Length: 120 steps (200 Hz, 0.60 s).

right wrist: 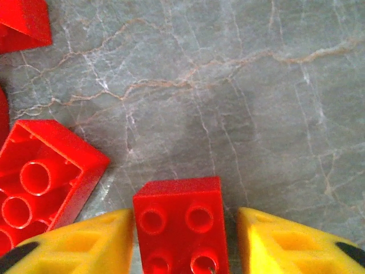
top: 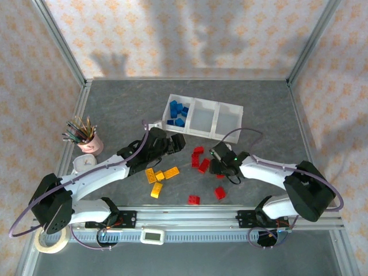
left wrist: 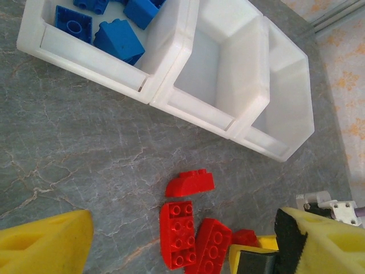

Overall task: Sort the legos into containers by color
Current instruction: Pick up the lego from the bottom-center of the table.

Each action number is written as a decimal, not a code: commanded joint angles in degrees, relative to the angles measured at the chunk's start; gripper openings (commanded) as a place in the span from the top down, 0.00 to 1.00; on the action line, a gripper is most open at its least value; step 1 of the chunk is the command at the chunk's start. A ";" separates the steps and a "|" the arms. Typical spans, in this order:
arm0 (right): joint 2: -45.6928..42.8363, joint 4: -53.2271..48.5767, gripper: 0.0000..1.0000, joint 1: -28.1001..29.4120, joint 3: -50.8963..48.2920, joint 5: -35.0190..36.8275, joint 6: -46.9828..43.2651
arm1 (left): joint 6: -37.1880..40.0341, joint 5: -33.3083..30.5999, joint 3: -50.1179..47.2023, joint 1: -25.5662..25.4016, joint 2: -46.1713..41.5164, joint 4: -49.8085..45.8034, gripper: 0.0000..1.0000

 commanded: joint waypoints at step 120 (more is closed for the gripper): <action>5.19 1.81 0.72 -2.92 23.01 10.92 -5.39 | 6.93 -1.60 3.90 4.44 -3.53 -0.76 0.01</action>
